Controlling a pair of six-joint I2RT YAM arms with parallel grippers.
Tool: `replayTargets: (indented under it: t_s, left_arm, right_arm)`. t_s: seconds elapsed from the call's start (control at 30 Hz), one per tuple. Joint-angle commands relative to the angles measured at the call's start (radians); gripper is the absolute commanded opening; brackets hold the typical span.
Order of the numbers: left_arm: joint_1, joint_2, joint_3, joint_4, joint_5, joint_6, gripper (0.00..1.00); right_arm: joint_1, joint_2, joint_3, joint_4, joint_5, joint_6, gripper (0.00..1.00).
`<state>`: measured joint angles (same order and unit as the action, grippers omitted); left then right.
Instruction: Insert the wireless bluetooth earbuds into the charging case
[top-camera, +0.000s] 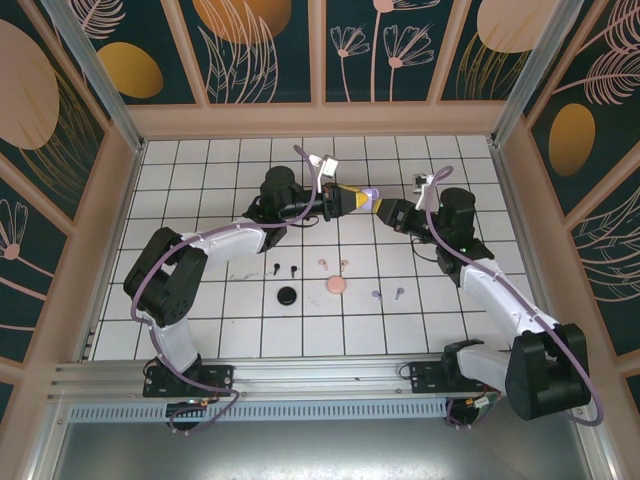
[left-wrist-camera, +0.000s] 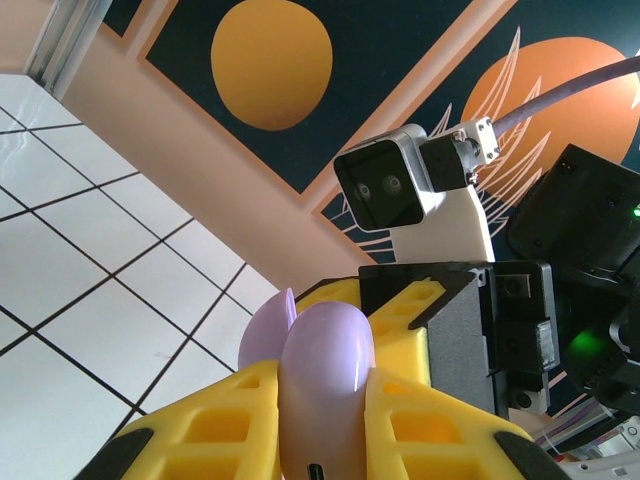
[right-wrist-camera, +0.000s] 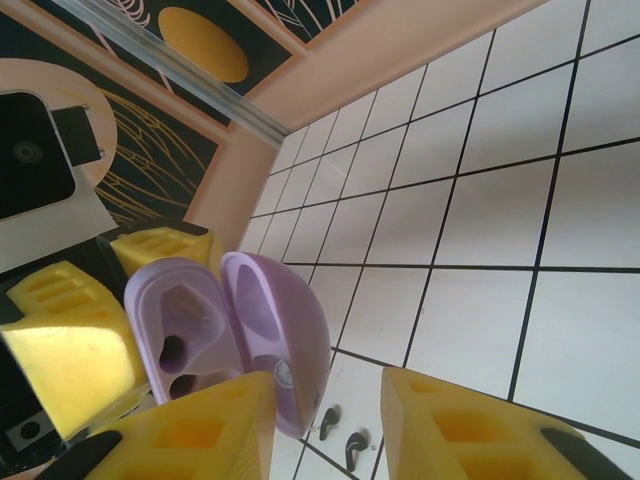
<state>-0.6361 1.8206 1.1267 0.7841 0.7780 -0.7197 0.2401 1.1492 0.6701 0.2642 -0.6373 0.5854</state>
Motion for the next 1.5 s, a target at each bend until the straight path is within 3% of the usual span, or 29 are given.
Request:
replayTargets:
  t_s: [0.0,0.33,0.6,0.7,0.73,0.87,0.97,1.07,1.23,1.47]
  left_arm:
    - [-0.005,-0.022,0.012,0.055,0.024,-0.011,0.00]
    - [-0.005,-0.016,0.010,0.061,0.028,-0.016,0.00]
    - [-0.007,-0.014,0.008,0.060,0.023,-0.021,0.00]
    - [-0.006,-0.011,0.011,0.048,0.010,-0.020,0.00]
    - [-0.007,-0.010,0.012,0.041,0.001,-0.017,0.05]
    - [-0.005,-0.028,0.012,-0.016,-0.049,0.020,0.45]
    - [0.009,-0.064,0.007,-0.080,-0.099,0.072,0.60]
    - [0.038,-0.101,0.010,-0.147,-0.127,0.120,0.67]
    - [0.082,-0.154,0.101,-0.384,-0.102,0.296,0.77]
    - [0.083,0.011,0.526,-1.130,0.004,0.753,0.81]
  right_arm:
    - [0.009,0.010,0.039,0.058,-0.010,0.012,0.32]
    - [0.024,0.045,0.069,0.069,-0.013,0.016,0.26]
    - [0.033,0.060,0.096,0.049,-0.002,0.007,0.00]
    - [0.032,0.059,0.108,0.017,0.018,-0.006,0.00]
    - [0.033,0.060,0.112,0.004,0.027,-0.011,0.00]
    - [0.028,0.057,0.126,-0.066,0.073,-0.042,0.00]
    - [0.019,0.056,0.137,-0.116,0.093,-0.070,0.00]
    - [0.015,0.052,0.153,-0.167,0.109,-0.107,0.00]
    - [0.007,0.044,0.186,-0.264,0.150,-0.197,0.00]
    - [0.022,0.064,0.278,-0.447,0.228,-0.437,0.00]
